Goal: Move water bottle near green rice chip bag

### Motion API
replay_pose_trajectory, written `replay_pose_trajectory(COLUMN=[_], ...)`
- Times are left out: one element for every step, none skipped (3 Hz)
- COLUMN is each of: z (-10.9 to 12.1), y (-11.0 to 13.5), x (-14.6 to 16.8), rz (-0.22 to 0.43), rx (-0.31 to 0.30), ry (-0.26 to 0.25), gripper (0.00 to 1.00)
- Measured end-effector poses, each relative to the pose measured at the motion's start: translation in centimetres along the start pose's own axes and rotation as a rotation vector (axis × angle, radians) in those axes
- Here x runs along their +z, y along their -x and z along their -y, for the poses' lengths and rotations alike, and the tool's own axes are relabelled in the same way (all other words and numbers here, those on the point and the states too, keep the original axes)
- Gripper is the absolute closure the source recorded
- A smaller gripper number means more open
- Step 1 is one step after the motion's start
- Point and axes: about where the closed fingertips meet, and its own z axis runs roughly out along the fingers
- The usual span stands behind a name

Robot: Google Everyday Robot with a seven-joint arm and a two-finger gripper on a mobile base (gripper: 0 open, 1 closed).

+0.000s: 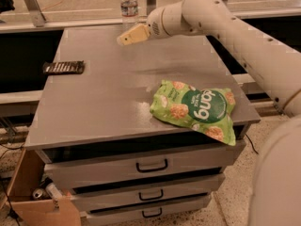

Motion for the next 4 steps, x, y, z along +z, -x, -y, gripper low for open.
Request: replay_pose_trajectory(z=[1.6, 3.5, 5.3, 6.3], y=[0.3, 0.5, 1.0, 2.2], x=[3.1, 5.6, 7.8, 9.6], rz=[0.01, 0.018, 0.035, 0.064], rx=[0.027, 0.044, 0.065, 0.083], ry=[-0.063, -0.118, -0.149, -0.155], gripper=[0.0, 0.0, 0.0, 0.0])
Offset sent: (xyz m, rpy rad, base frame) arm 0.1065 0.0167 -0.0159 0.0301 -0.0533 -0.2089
